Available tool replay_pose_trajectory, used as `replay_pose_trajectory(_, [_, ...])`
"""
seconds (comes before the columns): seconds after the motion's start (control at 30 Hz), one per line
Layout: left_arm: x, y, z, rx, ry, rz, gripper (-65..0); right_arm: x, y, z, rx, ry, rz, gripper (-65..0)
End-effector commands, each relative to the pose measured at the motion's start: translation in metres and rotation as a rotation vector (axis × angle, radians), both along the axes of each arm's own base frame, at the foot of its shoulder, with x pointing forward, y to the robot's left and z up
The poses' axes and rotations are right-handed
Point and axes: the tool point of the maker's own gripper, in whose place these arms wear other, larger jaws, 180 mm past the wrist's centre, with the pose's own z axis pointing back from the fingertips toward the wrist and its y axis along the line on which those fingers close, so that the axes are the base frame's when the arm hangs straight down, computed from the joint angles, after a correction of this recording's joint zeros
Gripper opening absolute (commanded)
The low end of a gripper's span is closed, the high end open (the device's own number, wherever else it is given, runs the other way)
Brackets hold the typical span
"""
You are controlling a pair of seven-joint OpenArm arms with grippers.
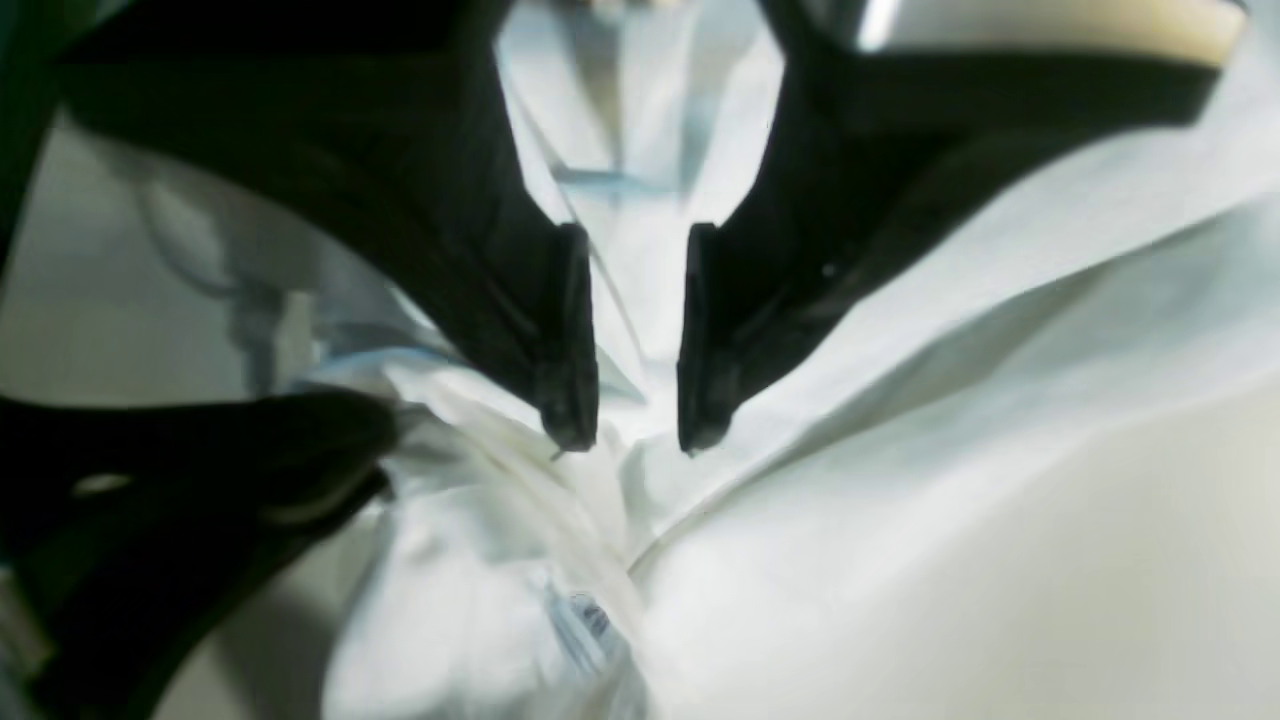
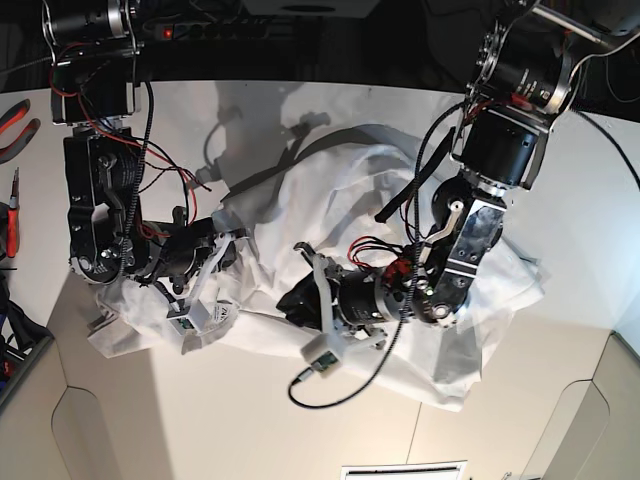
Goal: Layout the t-shirt on the table in an organized manner, then fold the t-shirt properly
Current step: 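Swing the left gripper across the shirt and pinch fabric near its middle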
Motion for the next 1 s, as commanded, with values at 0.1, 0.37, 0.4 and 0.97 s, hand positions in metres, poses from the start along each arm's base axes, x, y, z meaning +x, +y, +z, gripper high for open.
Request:
replay_pose_trajectory(0.1, [0.013,-0.021,-0.001,-0.005,0.023,-0.035,-50.2,0.011,0.002,0.014,0.023,-0.04,-0.003,-65.0])
replay_pose_trajectory(0.37, [0.014,-0.022,-0.031,0.0,0.131,-0.002,-50.2,0.01,0.003,0.013,0.028,-0.038,-0.002,-65.0])
replay_pose_trajectory(0.4, [0.012,-0.02,-0.036,0.004,0.144,0.002,-50.2,0.011,0.005,0.014,0.038,-0.038,-0.002,-65.0])
replay_pose_trajectory(0.97, [0.044,0.147,-0.105,0.401,0.052,0.398,-50.2,-0.001,-0.026,0.023,0.045,0.01,0.057,-65.0])
